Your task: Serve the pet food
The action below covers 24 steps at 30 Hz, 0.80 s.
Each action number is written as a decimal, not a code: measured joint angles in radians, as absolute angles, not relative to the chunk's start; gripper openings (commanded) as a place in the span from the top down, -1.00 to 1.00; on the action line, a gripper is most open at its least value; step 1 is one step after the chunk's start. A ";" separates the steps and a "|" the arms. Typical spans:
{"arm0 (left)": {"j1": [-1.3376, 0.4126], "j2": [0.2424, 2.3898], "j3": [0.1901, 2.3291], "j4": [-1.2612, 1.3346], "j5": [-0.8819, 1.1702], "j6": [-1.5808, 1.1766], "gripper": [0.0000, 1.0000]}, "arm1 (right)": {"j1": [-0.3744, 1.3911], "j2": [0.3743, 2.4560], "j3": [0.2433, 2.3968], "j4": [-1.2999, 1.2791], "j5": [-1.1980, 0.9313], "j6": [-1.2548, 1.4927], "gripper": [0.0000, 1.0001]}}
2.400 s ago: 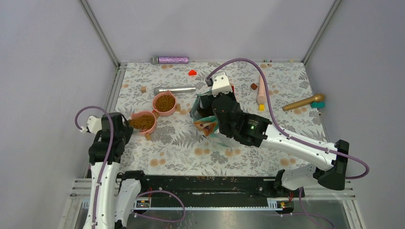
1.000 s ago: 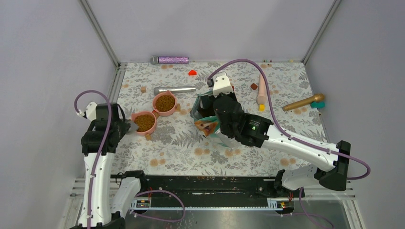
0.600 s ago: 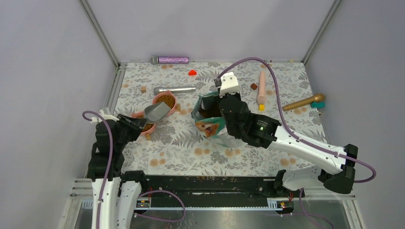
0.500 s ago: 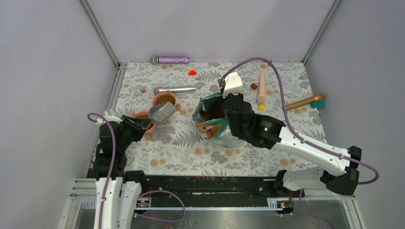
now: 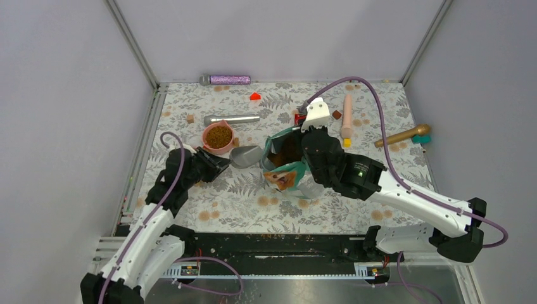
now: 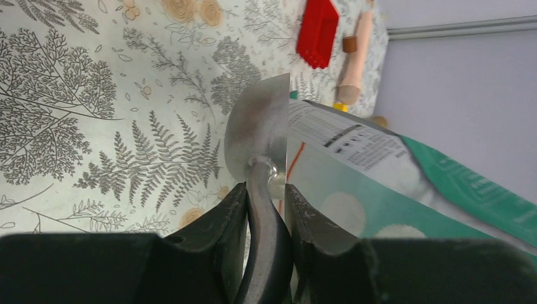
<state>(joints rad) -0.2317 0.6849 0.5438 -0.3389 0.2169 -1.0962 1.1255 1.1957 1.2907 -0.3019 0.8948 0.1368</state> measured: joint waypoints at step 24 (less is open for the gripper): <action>-0.365 0.683 0.492 -0.430 -0.105 -1.037 -0.97 | 1.126 1.152 1.253 -0.300 0.877 0.153 1.00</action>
<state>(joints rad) -0.3649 0.6827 0.4919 -0.4301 -0.1055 -1.0370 1.1255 1.1522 1.2526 -0.3004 0.8772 0.1532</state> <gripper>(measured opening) 0.985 0.032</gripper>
